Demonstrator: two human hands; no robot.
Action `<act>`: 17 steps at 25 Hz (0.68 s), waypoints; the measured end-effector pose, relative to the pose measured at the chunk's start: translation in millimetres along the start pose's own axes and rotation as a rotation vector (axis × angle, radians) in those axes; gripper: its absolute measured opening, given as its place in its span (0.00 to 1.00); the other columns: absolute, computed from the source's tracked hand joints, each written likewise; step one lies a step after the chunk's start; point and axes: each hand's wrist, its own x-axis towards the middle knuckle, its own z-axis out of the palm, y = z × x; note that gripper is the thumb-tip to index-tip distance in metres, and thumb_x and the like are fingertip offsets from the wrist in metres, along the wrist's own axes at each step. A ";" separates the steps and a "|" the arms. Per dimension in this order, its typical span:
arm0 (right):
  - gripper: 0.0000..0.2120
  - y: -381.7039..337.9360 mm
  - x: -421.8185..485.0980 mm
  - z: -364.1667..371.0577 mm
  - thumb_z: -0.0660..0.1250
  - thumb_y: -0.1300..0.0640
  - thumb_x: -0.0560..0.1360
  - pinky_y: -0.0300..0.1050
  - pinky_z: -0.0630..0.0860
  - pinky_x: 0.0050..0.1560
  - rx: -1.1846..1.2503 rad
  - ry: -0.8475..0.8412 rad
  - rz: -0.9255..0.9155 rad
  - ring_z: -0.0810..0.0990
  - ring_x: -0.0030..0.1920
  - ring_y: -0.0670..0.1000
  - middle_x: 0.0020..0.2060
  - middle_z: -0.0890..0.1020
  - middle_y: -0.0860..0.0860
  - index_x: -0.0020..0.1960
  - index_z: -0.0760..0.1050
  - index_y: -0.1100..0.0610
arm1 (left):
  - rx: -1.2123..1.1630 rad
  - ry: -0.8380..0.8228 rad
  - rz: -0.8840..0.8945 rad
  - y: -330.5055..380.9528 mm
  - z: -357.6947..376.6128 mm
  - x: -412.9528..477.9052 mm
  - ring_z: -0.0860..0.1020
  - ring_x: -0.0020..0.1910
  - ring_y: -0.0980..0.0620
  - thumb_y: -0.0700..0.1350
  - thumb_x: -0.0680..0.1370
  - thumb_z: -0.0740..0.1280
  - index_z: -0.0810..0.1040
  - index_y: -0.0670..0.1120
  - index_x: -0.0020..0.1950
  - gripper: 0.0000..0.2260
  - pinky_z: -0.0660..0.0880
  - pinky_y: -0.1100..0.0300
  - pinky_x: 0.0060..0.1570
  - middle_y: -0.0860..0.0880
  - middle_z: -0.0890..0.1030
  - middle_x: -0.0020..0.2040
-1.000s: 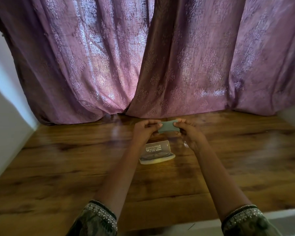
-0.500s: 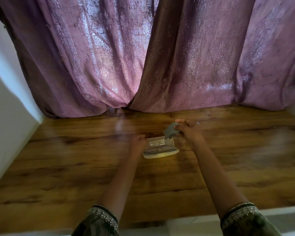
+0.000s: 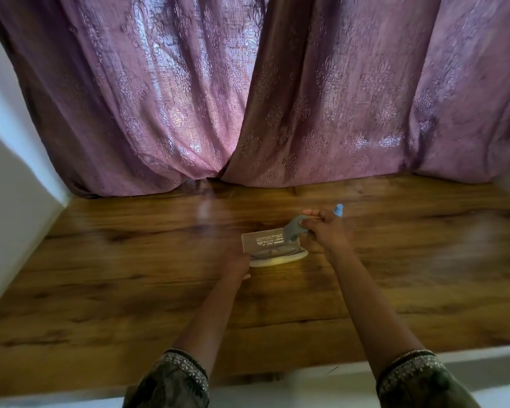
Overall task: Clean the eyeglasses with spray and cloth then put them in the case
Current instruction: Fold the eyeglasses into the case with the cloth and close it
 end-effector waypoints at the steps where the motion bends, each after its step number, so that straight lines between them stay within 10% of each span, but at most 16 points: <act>1: 0.11 1.9 1.3 -1.0 0.66 0.68 0.72 0.33 0.75 0.34 -0.007 0.000 0.004 0.77 0.37 0.46 0.38 0.79 0.51 0.53 0.75 0.60 | 0.007 -0.008 0.008 0.6 0.4 0.3 0.74 0.44 0.49 0.37 0.77 0.56 0.74 0.43 0.58 0.12 0.74 0.59 0.35 0.44 0.75 0.50; 17: 0.07 40.7 8.3 18.2 0.66 0.69 0.71 0.43 0.75 0.39 -0.001 0.081 0.123 0.76 0.37 0.52 0.38 0.79 0.55 0.44 0.77 0.58 | 0.001 -0.097 0.079 -17.7 -6.9 -2.3 0.72 0.48 0.52 0.24 0.72 0.60 0.71 0.40 0.63 0.22 0.70 0.65 0.37 0.46 0.74 0.52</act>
